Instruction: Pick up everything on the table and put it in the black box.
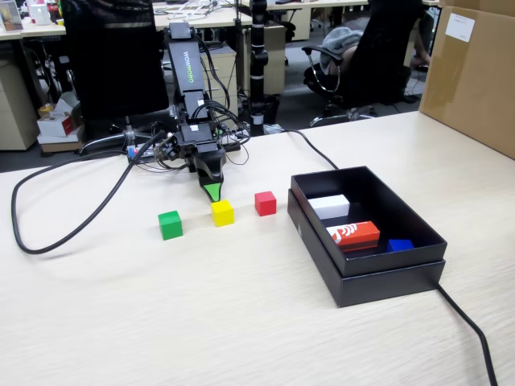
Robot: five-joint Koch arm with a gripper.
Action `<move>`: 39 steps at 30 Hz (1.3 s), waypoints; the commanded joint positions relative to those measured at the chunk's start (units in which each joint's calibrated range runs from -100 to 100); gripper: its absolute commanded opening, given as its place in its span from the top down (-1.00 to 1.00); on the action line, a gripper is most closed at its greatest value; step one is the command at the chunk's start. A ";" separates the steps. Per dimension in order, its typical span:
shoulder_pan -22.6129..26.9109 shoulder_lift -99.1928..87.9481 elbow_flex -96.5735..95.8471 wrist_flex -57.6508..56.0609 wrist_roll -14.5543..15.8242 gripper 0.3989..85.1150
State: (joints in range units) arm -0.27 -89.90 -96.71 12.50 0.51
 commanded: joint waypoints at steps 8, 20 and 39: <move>0.00 0.23 -0.11 -0.45 0.15 -0.14; 0.00 0.23 -0.11 -0.54 0.15 -0.14; 1.95 0.12 -0.20 -0.45 0.10 -0.15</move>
State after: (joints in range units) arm 1.68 -89.90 -96.71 12.50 0.51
